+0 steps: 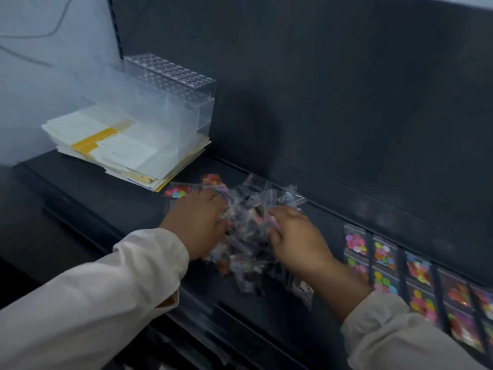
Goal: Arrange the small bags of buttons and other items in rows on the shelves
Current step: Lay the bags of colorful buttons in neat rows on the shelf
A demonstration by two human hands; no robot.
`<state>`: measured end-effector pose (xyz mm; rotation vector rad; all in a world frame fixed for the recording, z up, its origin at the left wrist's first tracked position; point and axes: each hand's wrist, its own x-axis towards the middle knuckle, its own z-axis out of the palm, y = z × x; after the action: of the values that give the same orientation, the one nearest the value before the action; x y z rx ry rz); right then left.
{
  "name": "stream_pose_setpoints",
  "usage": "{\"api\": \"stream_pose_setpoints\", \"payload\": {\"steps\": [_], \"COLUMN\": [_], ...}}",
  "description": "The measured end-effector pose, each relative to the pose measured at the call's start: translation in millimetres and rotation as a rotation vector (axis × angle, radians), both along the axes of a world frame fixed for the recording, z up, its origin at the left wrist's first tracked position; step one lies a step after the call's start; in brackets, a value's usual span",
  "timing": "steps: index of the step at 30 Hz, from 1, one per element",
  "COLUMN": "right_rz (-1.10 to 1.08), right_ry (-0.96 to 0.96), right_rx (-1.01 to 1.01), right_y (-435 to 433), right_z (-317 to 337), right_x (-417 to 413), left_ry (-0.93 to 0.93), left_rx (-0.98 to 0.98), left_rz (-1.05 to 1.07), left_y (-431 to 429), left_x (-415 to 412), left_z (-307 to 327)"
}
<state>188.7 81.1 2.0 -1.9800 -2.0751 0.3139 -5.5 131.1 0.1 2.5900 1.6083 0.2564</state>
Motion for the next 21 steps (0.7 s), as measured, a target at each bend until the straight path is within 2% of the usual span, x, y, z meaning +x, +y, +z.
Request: {"api": "stream_pose_setpoints", "payload": {"steps": [7,13,18,21], "right_rz": [-0.105,-0.061,0.136,0.187], "right_ry": [0.071,-0.017,0.040,0.001], "right_rx": [0.008,0.180,0.085,-0.087], "right_y": [34.4,72.7,125.8,152.3], "right_z": [-4.9,-3.0,-9.6,-20.8], "right_x": [-17.0,-34.9,-68.1,-82.6], "left_ry": [-0.041,0.044,0.105,0.138], "left_rx": [-0.063,-0.220,-0.273,-0.313], "left_rz": [0.075,0.115,0.102,0.069], "left_y": [70.3,110.0,108.0,106.9], "left_x": [-15.1,-18.9,-27.7,-37.3], "left_z": [-0.5,-2.1,-11.2,-15.1]}}
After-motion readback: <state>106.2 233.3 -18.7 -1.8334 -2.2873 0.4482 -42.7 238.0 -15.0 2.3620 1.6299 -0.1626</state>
